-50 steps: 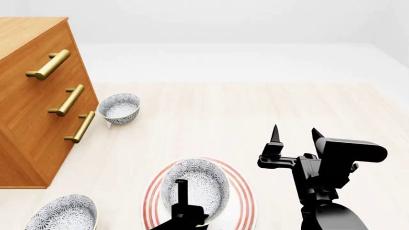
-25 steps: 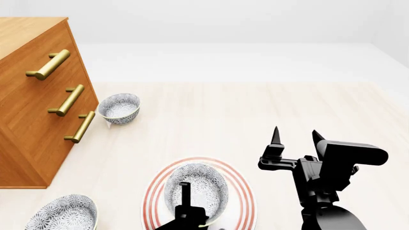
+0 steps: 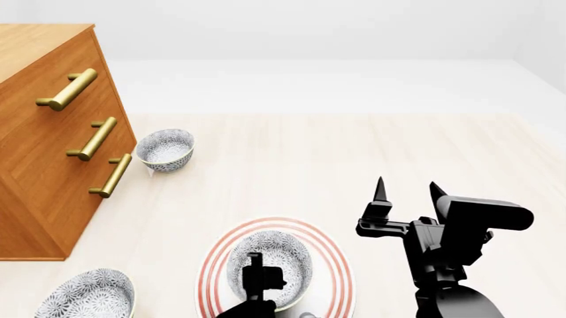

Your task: Put the bowl in the middle on the plate.

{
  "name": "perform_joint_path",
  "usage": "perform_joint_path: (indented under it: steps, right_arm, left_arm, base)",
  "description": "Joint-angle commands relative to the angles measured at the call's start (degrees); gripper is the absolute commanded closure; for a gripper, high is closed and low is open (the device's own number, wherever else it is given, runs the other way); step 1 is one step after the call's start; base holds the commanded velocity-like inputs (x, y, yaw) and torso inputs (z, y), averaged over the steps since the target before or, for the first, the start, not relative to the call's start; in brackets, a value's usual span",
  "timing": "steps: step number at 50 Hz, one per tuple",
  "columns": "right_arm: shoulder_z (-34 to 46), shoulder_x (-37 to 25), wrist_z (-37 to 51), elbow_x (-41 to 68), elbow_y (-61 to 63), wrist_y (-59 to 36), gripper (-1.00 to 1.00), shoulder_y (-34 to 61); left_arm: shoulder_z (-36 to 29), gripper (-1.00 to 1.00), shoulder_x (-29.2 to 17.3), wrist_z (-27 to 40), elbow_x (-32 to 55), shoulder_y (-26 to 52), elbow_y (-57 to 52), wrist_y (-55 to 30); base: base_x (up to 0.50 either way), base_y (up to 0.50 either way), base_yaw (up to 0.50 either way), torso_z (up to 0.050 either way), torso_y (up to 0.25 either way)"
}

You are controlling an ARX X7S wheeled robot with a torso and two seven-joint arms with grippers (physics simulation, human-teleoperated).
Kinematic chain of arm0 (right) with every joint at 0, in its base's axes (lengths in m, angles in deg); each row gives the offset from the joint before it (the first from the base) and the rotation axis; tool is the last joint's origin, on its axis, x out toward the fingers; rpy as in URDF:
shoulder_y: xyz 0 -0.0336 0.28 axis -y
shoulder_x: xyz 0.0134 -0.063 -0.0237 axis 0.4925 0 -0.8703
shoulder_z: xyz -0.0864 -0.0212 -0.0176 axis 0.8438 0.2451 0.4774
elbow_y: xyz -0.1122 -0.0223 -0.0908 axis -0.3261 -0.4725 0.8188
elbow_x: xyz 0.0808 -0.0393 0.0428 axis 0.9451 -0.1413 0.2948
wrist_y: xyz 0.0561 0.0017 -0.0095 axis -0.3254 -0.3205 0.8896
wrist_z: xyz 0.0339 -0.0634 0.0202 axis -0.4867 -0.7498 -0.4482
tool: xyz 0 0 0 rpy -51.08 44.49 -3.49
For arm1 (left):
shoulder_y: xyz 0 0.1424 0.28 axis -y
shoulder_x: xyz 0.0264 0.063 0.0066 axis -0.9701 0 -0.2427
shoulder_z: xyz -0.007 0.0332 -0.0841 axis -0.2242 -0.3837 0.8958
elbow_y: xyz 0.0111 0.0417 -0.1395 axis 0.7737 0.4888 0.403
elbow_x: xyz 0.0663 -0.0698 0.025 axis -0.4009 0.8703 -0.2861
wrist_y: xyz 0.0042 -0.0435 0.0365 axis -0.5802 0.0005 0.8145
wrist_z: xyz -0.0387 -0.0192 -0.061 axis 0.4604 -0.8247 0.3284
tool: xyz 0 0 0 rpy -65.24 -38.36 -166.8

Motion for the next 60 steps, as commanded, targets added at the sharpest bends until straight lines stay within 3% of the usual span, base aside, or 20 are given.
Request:
perform_joint_path:
  steps: [1,12,14,16,18,21,25,31,36,37,38,39,40,42,44,47,49,50,55,60]
  right_arm:
    - [0.24,-0.16,0.15,0.34,-0.2,0.18,-1.0,0.01]
    - [0.57,-0.57,0.81,0.74,0.98,-0.88,-1.0,0.33]
    - [0.72,-0.59,0.87,0.76,0.99,-1.0,-1.0,0.52]
    - [0.92,-0.6,0.88,0.78,1.05,-1.05,-1.0,0.64]
    - [1.17,-0.53,0.8,0.71,0.64,-0.86,-1.0,0.82]
    - [1.28,-0.49,0.71,0.67,0.34,-0.37,-1.0,0.56]
    - [1.39,-0.52,0.74,0.7,0.14,-0.11,-1.0,0.3]
    - [1.53,-0.53,0.7,0.9,-0.18,0.09,-1.0,0.6]
    - [1.61,-0.77,0.81,1.03,0.17,0.01,-1.0,0.49]
    - [1.48,-0.88,0.88,1.05,0.29,0.01,-1.0,0.36]
    - [1.5,-0.9,0.9,1.08,0.29,0.02,-1.0,0.36]
    - [1.65,-1.12,1.1,0.93,0.54,-0.41,-1.0,0.49]
    - [1.69,-1.18,1.13,0.96,0.64,-0.54,-1.0,0.56]
    - [1.8,-1.35,1.34,1.02,1.17,-1.02,-1.0,0.83]
    - [1.99,-1.51,1.45,0.89,1.41,-1.2,-1.0,1.32]
    - [2.55,-1.78,1.53,0.64,1.35,-1.8,-1.0,2.19]
    - [2.75,-1.94,1.5,0.63,1.46,-2.0,-1.0,2.55]
    - [2.94,-2.06,1.47,0.49,1.18,-2.2,-1.0,3.19]
    - [4.01,-2.8,1.56,0.29,2.08,-4.07,-1.0,5.59]
    - [4.14,-3.52,1.66,0.09,1.92,-4.95,-1.0,7.57]
  left_arm:
    - [-0.26,-1.0,-0.07,-0.43,-0.68,0.99,-2.36,-3.3]
    - [0.77,-1.0,-0.55,-6.42,-2.11,6.27,-15.16,-15.45]
    - [0.77,-1.0,-0.83,-12.92,-9.74,5.22,-15.86,-15.47]
    - [-0.71,-1.0,-0.16,-22.87,-23.23,3.34,-16.02,-15.46]
    - [-1.09,-1.0,1.56,-38.63,-40.42,0.9,-15.71,-15.45]
    - [-0.94,-1.0,3.31,-51.9,-56.36,-0.37,-15.39,-15.37]
    - [0.12,-1.0,4.56,-62.02,-66.4,-1.03,-15.35,-15.11]
    - [2.91,-1.0,6.31,-67.69,-71.23,-2.08,-16.94,-14.2]
    - [13.34,-1.0,9.34,-67.77,-66.16,-2.53,-19.18,-14.33]
    - [20.35,-1.0,12.32,-69.24,-65.19,-1.85,-18.48,-15.25]
    - [20.86,-1.0,12.49,-69.6,-65.37,-2.09,-18.29,-14.72]
    - [29.45,-1.0,18.64,-72.11,-65.17,-1.01,-15.38,-15.39]
    - [36.67,-1.0,20.42,-72.61,-64.31,-0.63,-14.37,-15.38]
    - [44.84,-1.0,24.8,-70.92,-64.04,1.19,-11.85,-15.13]
    - [61.48,-1.0,25.17,-53.73,-46.86,2.86,-9.15,-15.48]
    - [71.48,-1.0,25.17,-28.99,-21.07,2.45,-5.22,-15.48]
    - [73.12,-1.0,25.15,-21.2,-14.15,2.62,-6.19,-15.43]
    - [78.89,-1.0,25.17,-16.83,-5.88,2.46,-3.01,-15.47]
    - [83.88,-1.0,25.02,-6.76,3.2,0.21,-1.2,-13.42]
    - [85.47,-1.0,24.84,1.46,6.32,-3.75,3.29,-2.45]
  base:
    - [0.0,0.0,0.0,0.0,0.0]
    - [0.0,0.0,0.0,0.0,0.0]
    - [0.0,0.0,0.0,0.0,0.0]
    - [0.0,0.0,0.0,0.0,0.0]
    - [0.0,0.0,0.0,0.0,0.0]
    - [0.0,0.0,0.0,0.0,0.0]
    - [0.0,0.0,0.0,0.0,0.0]
    - [0.0,0.0,0.0,0.0,0.0]
    - [0.0,0.0,0.0,0.0,0.0]
    - [0.0,0.0,0.0,0.0,0.0]
    - [0.0,0.0,0.0,0.0,0.0]
    - [0.0,0.0,0.0,0.0,0.0]
    - [0.0,0.0,0.0,0.0,0.0]
    - [0.0,0.0,0.0,0.0,0.0]
    - [0.0,0.0,0.0,0.0,0.0]
    - [0.0,0.0,0.0,0.0,0.0]
    - [0.0,0.0,0.0,0.0,0.0]
    - [0.0,0.0,0.0,0.0,0.0]
    - [0.0,0.0,0.0,0.0,0.0]
    - [0.0,0.0,0.0,0.0,0.0]
